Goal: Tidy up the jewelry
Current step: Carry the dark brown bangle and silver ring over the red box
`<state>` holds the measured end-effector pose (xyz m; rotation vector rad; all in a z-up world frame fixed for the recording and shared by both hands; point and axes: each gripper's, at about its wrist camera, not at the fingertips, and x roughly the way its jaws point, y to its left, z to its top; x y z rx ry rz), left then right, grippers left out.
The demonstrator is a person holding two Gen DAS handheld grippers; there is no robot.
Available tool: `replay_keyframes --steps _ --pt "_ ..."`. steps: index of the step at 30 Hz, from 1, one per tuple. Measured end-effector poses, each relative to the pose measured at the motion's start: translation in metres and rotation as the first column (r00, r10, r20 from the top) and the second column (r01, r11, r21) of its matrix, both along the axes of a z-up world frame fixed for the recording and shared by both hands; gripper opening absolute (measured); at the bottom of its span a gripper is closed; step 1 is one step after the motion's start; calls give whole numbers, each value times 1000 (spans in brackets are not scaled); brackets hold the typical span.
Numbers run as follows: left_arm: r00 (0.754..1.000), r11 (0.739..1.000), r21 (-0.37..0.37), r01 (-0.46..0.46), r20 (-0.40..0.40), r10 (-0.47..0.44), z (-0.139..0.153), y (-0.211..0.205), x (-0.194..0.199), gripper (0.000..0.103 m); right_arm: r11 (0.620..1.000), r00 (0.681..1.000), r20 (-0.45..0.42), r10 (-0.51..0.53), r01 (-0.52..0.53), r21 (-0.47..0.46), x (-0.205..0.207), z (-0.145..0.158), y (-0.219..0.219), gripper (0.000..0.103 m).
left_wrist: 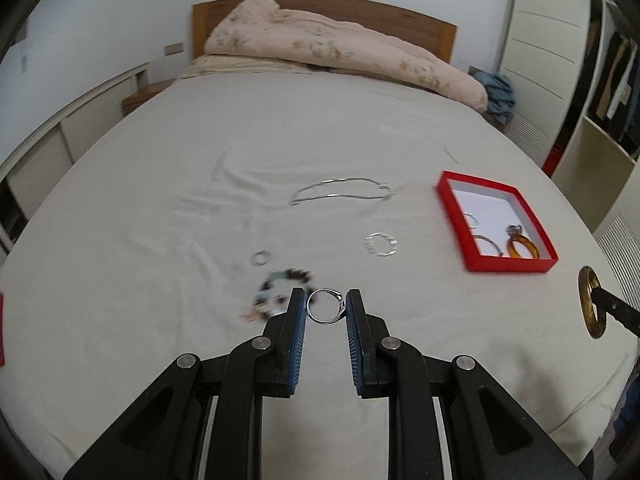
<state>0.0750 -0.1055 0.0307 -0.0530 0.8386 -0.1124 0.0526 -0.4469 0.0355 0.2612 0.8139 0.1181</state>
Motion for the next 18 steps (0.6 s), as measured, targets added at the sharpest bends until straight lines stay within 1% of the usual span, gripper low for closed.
replay_keyframes --steps 4,8,13,15,18 --pt "998 998 3 57 -5 -57 -2 -37 27 20 999 1000 0 -31 31 -7 22 -4 -27 9" --pt "991 992 -1 130 -11 -130 -7 -83 61 20 999 999 -6 -46 46 -24 53 -11 -47 9" --pt "974 974 -9 224 -13 -224 -18 -145 107 20 997 998 -15 -57 56 -58 101 -24 -69 9" --pt "969 969 -2 246 -16 -246 -24 -167 123 20 995 998 -20 -58 56 -80 123 -29 -77 9" --pt "960 960 3 278 -30 -278 -35 -198 158 20 993 998 -23 -57 54 -107 153 -37 -86 9"
